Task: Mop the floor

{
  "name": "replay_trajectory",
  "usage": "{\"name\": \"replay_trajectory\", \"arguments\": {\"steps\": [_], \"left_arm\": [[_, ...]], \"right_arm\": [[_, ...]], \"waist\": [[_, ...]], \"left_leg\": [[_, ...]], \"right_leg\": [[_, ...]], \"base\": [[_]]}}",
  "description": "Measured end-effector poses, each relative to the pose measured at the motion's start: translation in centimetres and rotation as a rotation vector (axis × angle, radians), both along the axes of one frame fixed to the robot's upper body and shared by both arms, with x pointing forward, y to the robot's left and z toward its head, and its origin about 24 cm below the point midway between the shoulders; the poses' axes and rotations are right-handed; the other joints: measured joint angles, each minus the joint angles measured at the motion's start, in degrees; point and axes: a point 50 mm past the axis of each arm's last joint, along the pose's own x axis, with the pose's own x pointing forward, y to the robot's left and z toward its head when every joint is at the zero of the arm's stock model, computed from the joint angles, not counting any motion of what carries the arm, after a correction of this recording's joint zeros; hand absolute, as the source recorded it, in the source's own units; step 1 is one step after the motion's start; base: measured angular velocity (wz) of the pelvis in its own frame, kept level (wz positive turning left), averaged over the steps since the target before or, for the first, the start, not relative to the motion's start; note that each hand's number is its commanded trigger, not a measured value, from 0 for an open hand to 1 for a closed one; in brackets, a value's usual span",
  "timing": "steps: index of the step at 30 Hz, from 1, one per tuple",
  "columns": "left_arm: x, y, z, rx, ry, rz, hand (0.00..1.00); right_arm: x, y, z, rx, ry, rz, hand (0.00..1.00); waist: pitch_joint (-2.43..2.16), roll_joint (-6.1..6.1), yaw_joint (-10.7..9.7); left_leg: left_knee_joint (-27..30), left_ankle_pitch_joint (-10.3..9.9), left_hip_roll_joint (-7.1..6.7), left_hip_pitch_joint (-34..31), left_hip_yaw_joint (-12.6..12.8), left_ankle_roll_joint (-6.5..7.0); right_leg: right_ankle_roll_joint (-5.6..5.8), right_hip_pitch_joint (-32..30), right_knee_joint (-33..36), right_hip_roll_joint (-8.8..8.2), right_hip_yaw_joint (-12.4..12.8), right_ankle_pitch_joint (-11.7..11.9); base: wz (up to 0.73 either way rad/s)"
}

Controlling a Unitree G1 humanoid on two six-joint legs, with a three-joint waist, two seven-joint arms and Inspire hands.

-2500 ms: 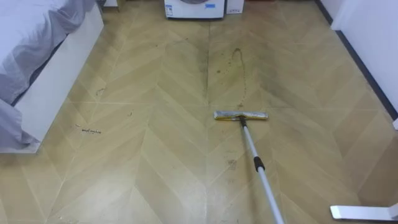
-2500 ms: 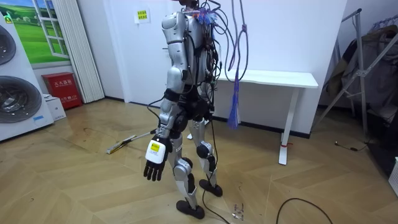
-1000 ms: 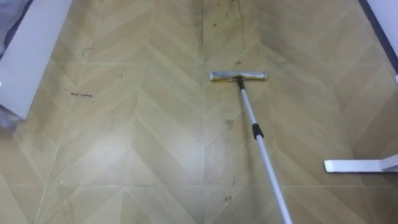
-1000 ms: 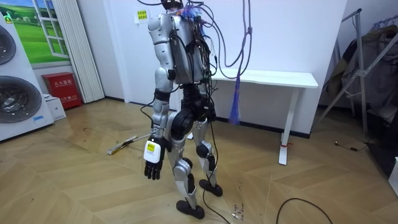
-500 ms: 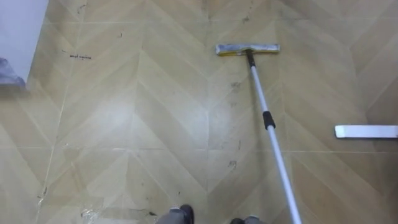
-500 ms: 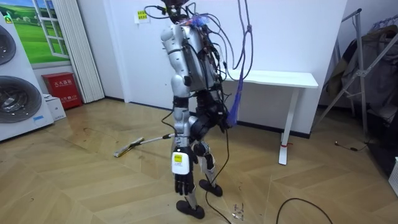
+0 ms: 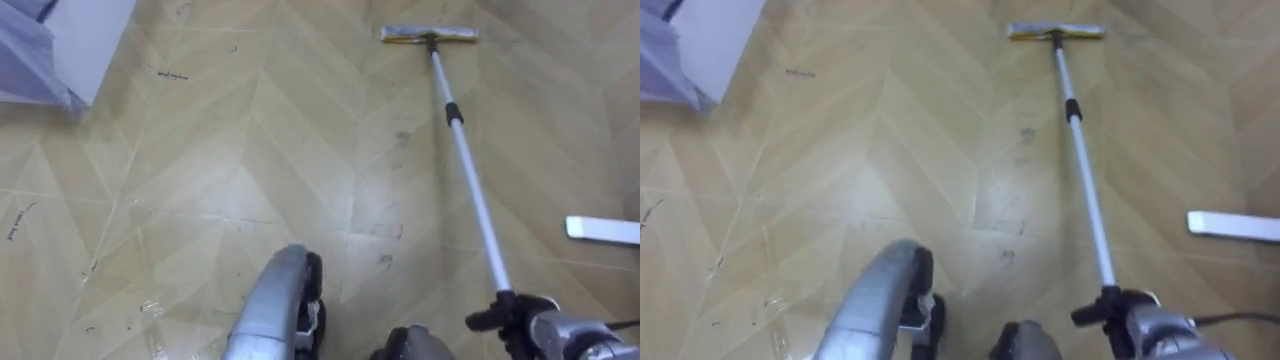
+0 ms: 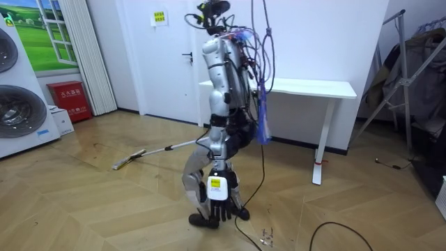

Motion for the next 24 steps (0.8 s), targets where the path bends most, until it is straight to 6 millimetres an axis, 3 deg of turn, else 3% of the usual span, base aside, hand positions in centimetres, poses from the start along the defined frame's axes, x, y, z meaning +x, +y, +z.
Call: {"name": "replay_trajectory", "arguments": {"steps": [1,2,3,4,5,6,8,10,11,12,13,14,15,16,17,18,19,20,21,22,23,24], "left_arm": [[0.2,0.0,0.0,0.001,0.003,-0.009,0.00],[0.5,0.1,0.1,0.005,-0.001,-0.018,0.00],[0.9,0.0,0.1,0.003,-0.009,-0.018,0.00],[1.2,0.0,0.2,0.004,-0.020,-0.017,0.00],[1.6,0.1,0.3,0.009,-0.039,-0.004,0.00],[1.5,0.3,0.3,0.026,-0.046,0.002,0.00],[1.8,0.3,0.4,0.036,-0.061,0.000,0.00],[1.9,0.1,0.4,0.036,-0.069,-0.005,0.00],[1.7,0.0,0.3,0.034,-0.063,-0.003,0.00],[1.3,-0.2,0.2,0.029,-0.053,-0.002,0.00],[1.0,-0.4,0.1,0.024,-0.045,0.005,0.00],[0.5,-0.8,0.0,0.017,-0.028,0.018,0.00],[0.3,-0.9,-0.1,0.014,-0.015,0.028,0.00],[0.2,-0.8,-0.1,0.014,-0.013,0.042,0.00],[0.1,-0.7,0.0,0.024,-0.013,0.066,0.00],[0.2,-0.4,0.0,0.040,-0.022,0.091,0.00],[0.2,-0.3,0.1,0.046,-0.026,0.102,0.00],[0.3,0.1,0.2,0.060,-0.035,0.113,0.00],[0.4,0.4,0.3,0.070,-0.039,0.104,0.00],[0.4,0.5,0.3,0.074,-0.040,0.097,0.00],[0.5,0.6,0.4,0.076,-0.047,0.093,0.00],[0.3,0.6,0.4,0.070,-0.049,0.093,0.00]], "right_arm": [[-1.2,-0.3,-0.3,-0.004,0.025,-0.014,1.00],[-3.8,-0.9,-0.7,-0.014,0.089,-0.035,1.00],[-6.8,-1.6,-1.1,-0.032,0.160,-0.062,1.00],[-8.3,-1.8,-1.2,-0.039,0.196,-0.077,1.00],[-11.0,-1.5,-1.6,-0.037,0.268,-0.106,1.00],[-12.7,-1.2,-1.8,-0.032,0.322,-0.119,1.00],[-13.7,0.0,-2.4,-0.005,0.348,-0.124,1.00],[-14.2,1.6,-3.0,0.021,0.356,-0.132,1.00],[-14.1,2.5,-3.3,0.039,0.353,-0.137,1.00],[-13.7,3.0,-3.5,0.055,0.346,-0.135,1.00],[-13.6,3.0,-3.5,0.056,0.344,-0.134,1.00],[-12.9,2.9,-3.5,0.051,0.339,-0.132,1.00],[-12.1,2.7,-3.3,0.042,0.332,-0.129,1.00],[-11.6,2.5,-3.2,0.037,0.328,-0.128,1.00],[-9.9,2.1,-2.9,0.021,0.312,-0.114,1.00],[-8.0,1.5,-2.4,0.003,0.286,-0.102,1.00],[-6.7,1.2,-2.1,-0.010,0.262,-0.087,1.00],[-3.5,0.8,-1.2,-0.029,0.186,-0.065,1.00],[0.0,0.6,0.0,-0.040,0.094,-0.042,1.00],[1.6,0.4,0.6,-0.047,0.045,-0.027,1.00],[4.0,0.0,1.8,-0.056,-0.031,-0.002,1.00],[6.2,-0.1,3.0,-0.061,-0.120,0.020,1.00]], "waist": [[-0.33,0.62,-0.65],[-0.56,0.89,-2.05],[-0.92,1.87,-3.11],[-0.95,2.38,-3.52],[-1.08,3.86,-4.22],[-1.38,4.91,-4.38],[-0.94,6.10,-5.67],[-0.99,6.65,-6.56],[-0.81,6.26,-6.35],[-0.69,6.03,-6.12],[-0.63,5.88,-6.02],[-0.53,5.43,-5.97],[-0.44,5.30,-5.79],[-0.37,5.02,-5.67],[-0.28,4.55,-5.39],[-0.23,3.02,-4.20],[-0.20,2.12,-3.50],[-0.07,-0.14,-1.92],[0.39,-2.12,-0.61],[0.61,-2.75,0.13],[0.92,-3.12,1.66],[1.32,-3.72,2.79]], "left_leg": [[-1.10,-2.34,-0.25,0.82,0.57,1.40],[-2.04,-4.40,-1.24,1.36,1.20,3.94],[-1.30,-6.59,-1.77,1.73,1.76,5.00],[-0.55,-7.66,-2.17,1.98,1.79,5.36],[1.31,-10.11,-2.13,2.94,1.38,5.75],[2.22,-12.53,-2.14,4.05,0.73,5.85],[2.09,-14.07,-2.04,5.95,0.45,5.71],[1.67,-15.31,-2.06,7.13,0.39,5.65],[1.20,-16.14,-2.25,8.27,0.38,5.35],[0.44,-17.15,-2.81,9.68,-0.11,4.79],[0.25,-17.65,-3.26,10.23,-0.93,4.45],[0.14,-18.69,-4.12,11.39,-2.79,3.51],[0.84,-19.36,-4.19,12.59,-3.95,2.46],[1.98,-19.36,-3.92,13.03,-3.97,2.28],[7.22,-17.93,-2.99,12.42,-3.77,-0.09],[15.01,-13.64,-1.71,10.03,-3.13,-2.16],[19.00,-10.12,-1.36,8.25,-3.21,-2.62],[25.94,-0.60,-0.50,4.09,-3.30,-3.49],[30.95,9.00,0.09,0.27,-3.31,-3.98],[33.24,11.39,0.46,-1.80,-3.56,-4.52],[38.43,10.11,1.84,-6.35,-3.86,-3.29],[40.52,7.53,2.45,-9.76,-3.84,-2.43]], "right_leg": [[0.53,0.43,-0.30,-0.16,-0.43,-0.32],[0.42,1.03,-0.39,-1.21,-0.23,-0.10],[2.17,0.04,3.43,-2.20,0.85,1.42],[2.85,-1.54,7.22,-2.81,1.68,4.11],[3.35,-5.21,14.69,-3.00,3.33,11.43],[3.67,-8.51,19.13,-2.07,5.03,15.70],[4.46,-12.90,18.32,-1.28,6.81,15.17],[4.83,-15.74,9.69,-0.78,7.81,15.05],[5.03,-16.22,0.76,-0.38,8.54,15.30],[4.49,-16.08,-6.63,-0.42,8.28,16.18],[4.23,-15.88,-9.40,-0.36,7.86,16.64],[3.72,-14.86,-10.46,-0.38,7.02,18.09],[3.06,-13.29,-9.89,-1.12,5.62,17.96],[2.32,-12.45,-9.10,-1.64,4.57,17.13],[0.82,-10.64,-7.27,-1.62,3.55,15.06],[0.23,-9.52,-4.93,-1.37,3.54,12.43],[-0.04,-9.25,-3.86,-1.24,3.65,11.22],[-0.90,-9.06,-1.92,-0.84,4.37,9.33],[-1.35,-8.65,-0.92,-0.20,4.87,8.43],[-1.61,-8.41,-0.52,0.09,4.82,7.85],[-2.09,-7.80,0.07,1.21,4.66,6.81],[-2.15,-6.71,0.05,1.92,4.52,5.86]], "base": [[0.63],[0.71],[0.67],[0.43],[0.05],[-0.16],[-0.31],[-0.24],[-0.39],[-0.37],[-0.21],[0.00],[0.09],[0.20],[0.15],[0.08],[-0.12],[-0.25],[-0.25],[-0.26],[-0.22],[-0.18]]}}
